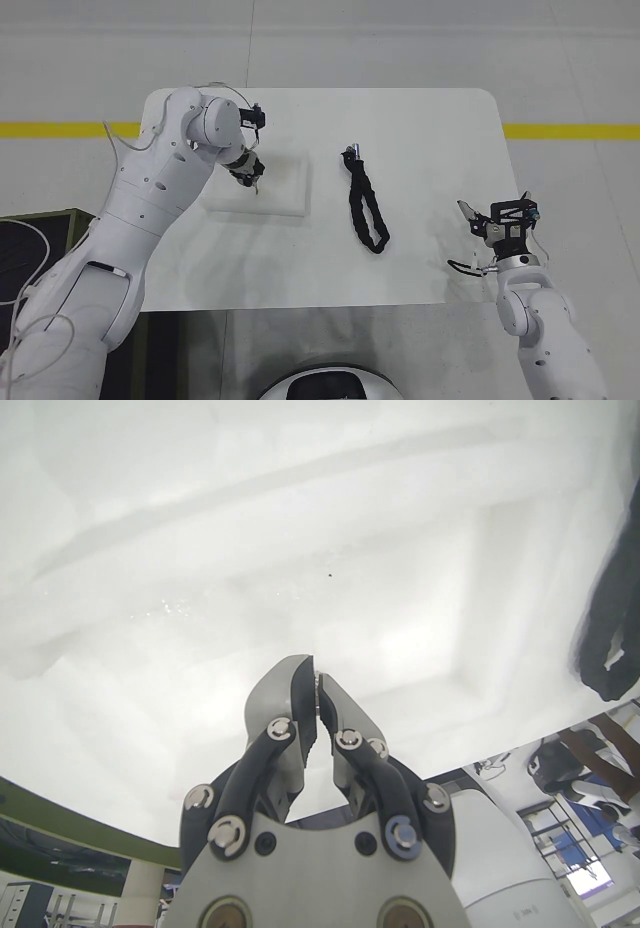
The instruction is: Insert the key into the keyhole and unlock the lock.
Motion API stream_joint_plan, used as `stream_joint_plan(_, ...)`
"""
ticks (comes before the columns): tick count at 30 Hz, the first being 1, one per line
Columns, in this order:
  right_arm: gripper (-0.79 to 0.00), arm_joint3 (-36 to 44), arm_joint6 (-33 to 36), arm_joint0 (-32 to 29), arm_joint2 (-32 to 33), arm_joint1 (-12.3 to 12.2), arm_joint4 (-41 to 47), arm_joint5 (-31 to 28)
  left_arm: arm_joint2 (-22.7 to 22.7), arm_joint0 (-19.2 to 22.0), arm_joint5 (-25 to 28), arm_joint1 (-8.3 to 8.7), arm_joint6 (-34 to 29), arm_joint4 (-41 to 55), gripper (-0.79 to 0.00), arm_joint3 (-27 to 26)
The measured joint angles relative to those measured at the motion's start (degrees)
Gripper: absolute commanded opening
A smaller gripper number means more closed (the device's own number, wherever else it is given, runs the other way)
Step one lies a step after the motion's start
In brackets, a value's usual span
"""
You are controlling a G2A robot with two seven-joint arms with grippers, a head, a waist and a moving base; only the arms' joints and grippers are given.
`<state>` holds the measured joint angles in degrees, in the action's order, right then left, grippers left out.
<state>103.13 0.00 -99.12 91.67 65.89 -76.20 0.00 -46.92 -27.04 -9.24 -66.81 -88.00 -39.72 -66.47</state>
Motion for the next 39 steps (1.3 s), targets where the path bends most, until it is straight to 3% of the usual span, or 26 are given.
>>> stream_joint_plan(9, 0.000, 0.00, 0.00, 0.00, 0.00, 0.00, 0.00, 0.00, 3.22, 1.95, -6.59, 2.35, 0.00, -1.76, -0.785, -7.48)
stream_joint_plan(12, 0.000, 0.00, 0.00, 0.00, 0.00, 0.00, 0.00, 0.00, -1.18, 0.98, -7.31, 3.69, 0.23, 0.85, -0.785, -11.05)
stream_joint_plan(14, 0.000, 0.00, 0.00, 0.00, 0.00, 0.00, 0.00, 0.00, -6.61, -1.84, -7.66, 4.66, 3.14, 4.75, -0.785, -14.00)
stream_joint_plan(18, 0.000, 0.00, 0.00, 0.00, 0.00, 0.00, 0.00, 0.00, -18.88, -10.66, 0.77, 6.13, 13.31, 19.91, -0.785, -14.11)
stream_joint_plan(22, 0.000, 0.00, 0.00, 0.00, 0.00, 0.00, 0.00, 0.00, -28.50, -17.87, 14.75, 6.58, 17.52, 40.26, -0.785, -7.05)
stream_joint_plan(25, 0.000, 0.00, 0.00, 0.00, 0.00, 0.00, 0.00, 0.00, -30.82, -18.95, 22.13, 6.51, 14.38, 51.30, -0.785, -1.45)
stream_joint_plan(28, 0.000, 0.00, 0.00, 0.00, 0.00, 0.00, 0.00, 0.00, -31.31, -18.60, 25.71, 6.50, 9.35, 58.52, -0.785, 3.16)
stream_joint_plan(39, 0.000, 1.88, 0.44, -0.93, 0.28, -0.01, 1.67, -1.87, -31.25, -18.55, 25.75, 6.49, 8.84, 59.26, -0.785, 3.59)
